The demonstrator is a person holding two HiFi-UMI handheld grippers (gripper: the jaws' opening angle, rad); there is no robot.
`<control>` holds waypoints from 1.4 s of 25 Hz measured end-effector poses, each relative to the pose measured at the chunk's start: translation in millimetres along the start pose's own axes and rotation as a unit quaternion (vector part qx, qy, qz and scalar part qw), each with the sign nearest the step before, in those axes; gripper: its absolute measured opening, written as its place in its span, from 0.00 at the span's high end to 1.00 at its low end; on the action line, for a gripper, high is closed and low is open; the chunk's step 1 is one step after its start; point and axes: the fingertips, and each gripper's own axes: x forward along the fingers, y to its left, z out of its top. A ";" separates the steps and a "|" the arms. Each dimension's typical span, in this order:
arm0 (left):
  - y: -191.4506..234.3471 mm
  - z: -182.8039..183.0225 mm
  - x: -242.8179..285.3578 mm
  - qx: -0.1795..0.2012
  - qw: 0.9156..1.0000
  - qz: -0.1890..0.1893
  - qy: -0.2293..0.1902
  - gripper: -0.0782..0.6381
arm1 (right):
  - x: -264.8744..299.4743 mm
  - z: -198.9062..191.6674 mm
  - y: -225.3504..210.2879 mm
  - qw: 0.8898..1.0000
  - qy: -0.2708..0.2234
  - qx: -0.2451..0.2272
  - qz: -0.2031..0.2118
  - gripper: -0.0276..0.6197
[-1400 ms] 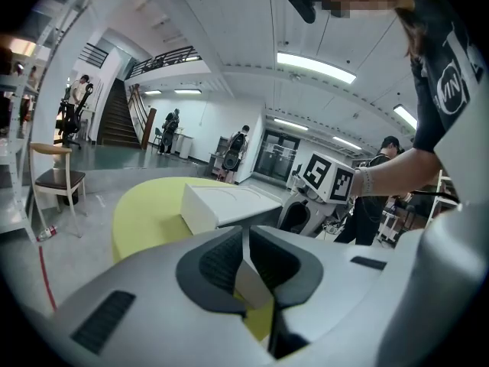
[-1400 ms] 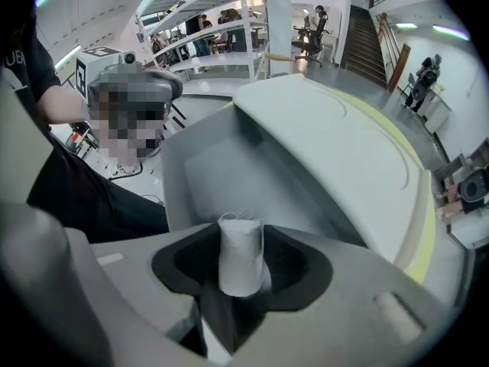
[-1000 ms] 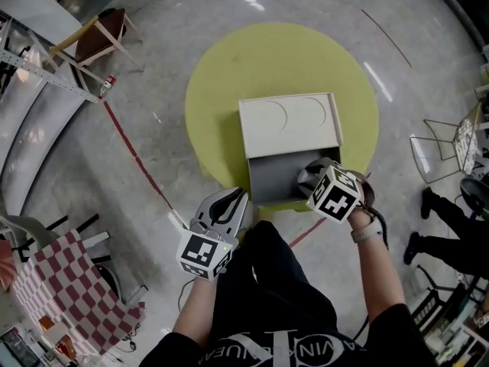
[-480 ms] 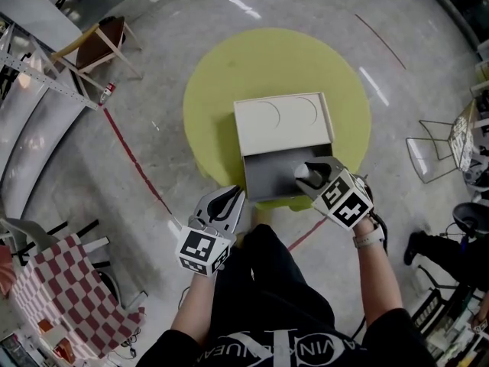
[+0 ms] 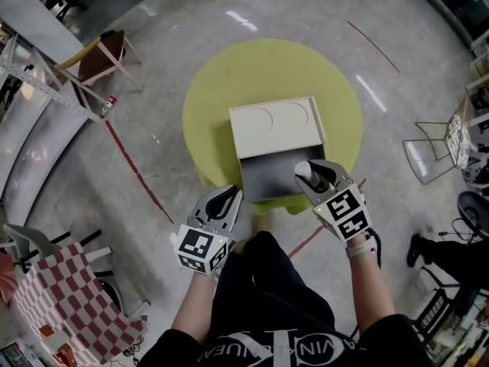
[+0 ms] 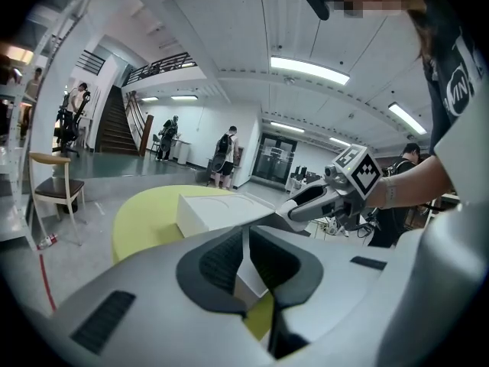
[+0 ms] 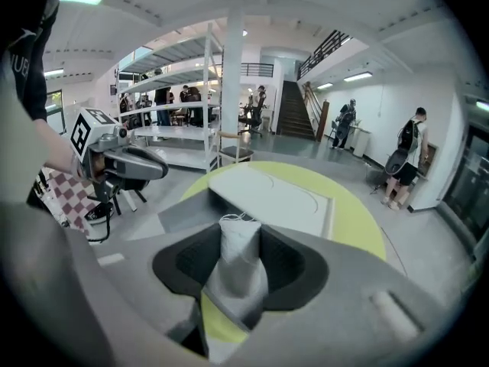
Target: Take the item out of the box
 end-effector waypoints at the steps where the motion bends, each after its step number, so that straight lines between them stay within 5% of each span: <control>1: 0.0 1.5 0.2 0.000 1.000 0.000 -0.001 0.85 | -1.6 2.2 -0.4 1.000 -0.010 0.007 -0.003 0.71; 16: 0.3 36.8 -10.2 0.012 0.999 0.006 -0.036 0.85 | -37.8 29.6 -1.7 0.986 -0.135 0.081 -0.049 0.71; 35: -6.7 75.5 -22.8 0.033 0.997 0.002 -0.075 0.85 | -75.1 62.7 1.9 0.973 -0.200 0.079 -0.086 0.71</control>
